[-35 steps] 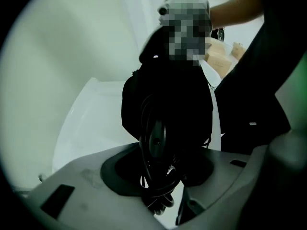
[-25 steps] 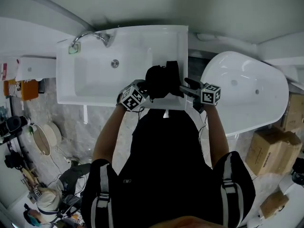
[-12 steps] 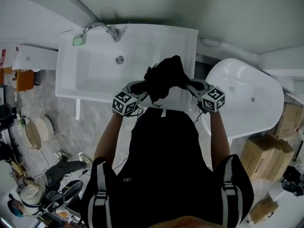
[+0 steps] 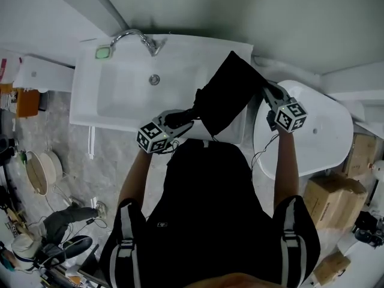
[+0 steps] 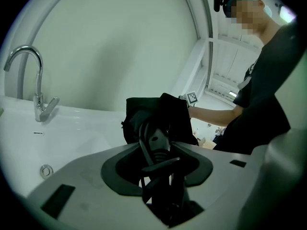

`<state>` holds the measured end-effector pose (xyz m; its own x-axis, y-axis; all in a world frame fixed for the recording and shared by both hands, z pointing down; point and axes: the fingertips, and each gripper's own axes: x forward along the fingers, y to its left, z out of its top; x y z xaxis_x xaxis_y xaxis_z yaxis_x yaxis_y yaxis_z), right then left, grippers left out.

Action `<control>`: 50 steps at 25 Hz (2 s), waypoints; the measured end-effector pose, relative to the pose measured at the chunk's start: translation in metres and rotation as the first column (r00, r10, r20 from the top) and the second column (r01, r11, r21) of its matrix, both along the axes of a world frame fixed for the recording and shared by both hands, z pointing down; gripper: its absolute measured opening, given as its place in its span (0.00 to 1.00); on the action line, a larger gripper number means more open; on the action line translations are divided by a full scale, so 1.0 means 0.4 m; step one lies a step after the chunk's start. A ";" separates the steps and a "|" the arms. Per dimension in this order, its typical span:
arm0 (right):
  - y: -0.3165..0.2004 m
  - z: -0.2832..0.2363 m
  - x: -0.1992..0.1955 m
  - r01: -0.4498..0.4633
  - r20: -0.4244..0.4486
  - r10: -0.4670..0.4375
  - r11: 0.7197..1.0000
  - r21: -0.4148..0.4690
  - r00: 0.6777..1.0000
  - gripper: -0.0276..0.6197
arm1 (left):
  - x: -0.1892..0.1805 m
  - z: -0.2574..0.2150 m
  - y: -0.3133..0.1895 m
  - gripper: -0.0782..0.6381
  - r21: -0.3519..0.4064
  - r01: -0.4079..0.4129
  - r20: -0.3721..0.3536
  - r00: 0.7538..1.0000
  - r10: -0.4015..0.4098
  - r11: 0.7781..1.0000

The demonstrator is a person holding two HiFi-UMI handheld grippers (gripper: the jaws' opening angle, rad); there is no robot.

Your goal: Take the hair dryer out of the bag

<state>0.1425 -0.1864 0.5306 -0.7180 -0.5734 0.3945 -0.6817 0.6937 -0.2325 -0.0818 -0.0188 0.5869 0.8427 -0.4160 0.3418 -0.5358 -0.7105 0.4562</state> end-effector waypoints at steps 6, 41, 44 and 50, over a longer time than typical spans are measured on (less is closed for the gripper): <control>-0.045 -0.074 0.033 -0.105 0.090 0.101 0.994 0.041 0.991 0.14 | -0.054 -0.024 -0.011 0.35 0.016 0.045 -0.065 0.997 -0.044 0.999; 0.178 0.362 0.066 -0.106 -0.228 0.043 0.957 -0.272 0.973 0.19 | -0.288 -0.089 -0.066 0.35 -0.028 0.312 -0.316 0.899 -0.304 0.950; 0.212 0.383 0.016 0.000 -0.286 -0.081 0.962 -0.272 0.955 0.35 | -0.277 -0.086 -0.074 0.35 -0.039 0.309 -0.339 0.891 -0.304 0.950; 0.240 0.298 -0.080 0.133 -0.397 -0.165 0.985 -0.105 0.903 0.40 | -0.257 -0.081 -0.086 0.35 -0.053 0.326 -0.345 0.881 -0.323 0.944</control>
